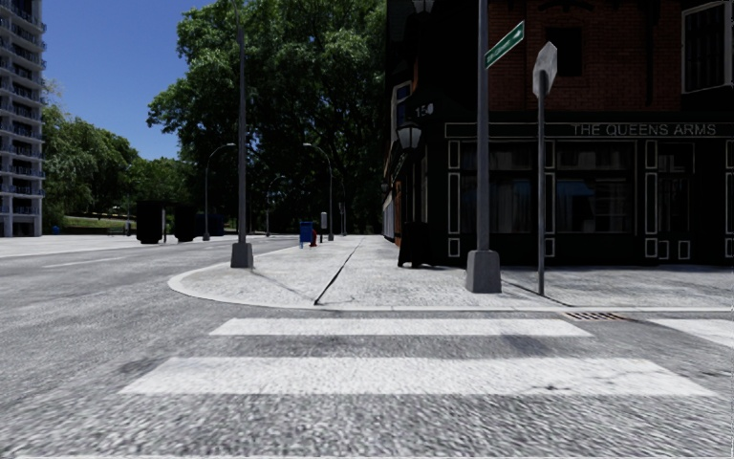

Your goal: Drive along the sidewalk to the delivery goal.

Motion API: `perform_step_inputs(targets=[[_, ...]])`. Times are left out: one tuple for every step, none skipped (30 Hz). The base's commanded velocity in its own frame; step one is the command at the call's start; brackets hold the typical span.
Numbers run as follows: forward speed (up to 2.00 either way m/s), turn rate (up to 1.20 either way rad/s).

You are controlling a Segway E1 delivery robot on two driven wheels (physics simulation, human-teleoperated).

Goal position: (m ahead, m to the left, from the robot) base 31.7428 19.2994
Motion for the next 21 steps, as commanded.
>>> perform_step_inputs(targets=[[2.0,0.0],[2.0,0.0],[2.0,0.0],[2.0,0.0],[2.0,0.0],[2.0,0.0],[2.0,0.0],[2.0,0.0],[2.0,0.0],[2.0,0.0],[2.0,0.0],[2.0,0.0],[2.0,0.0],[2.0,0.0],[2.0,0.0],[2.0,0.0],[2.0,0.0],[2.0,0.0],[2.0,0.0],[2.0,0.0],[2.0,0.0]])
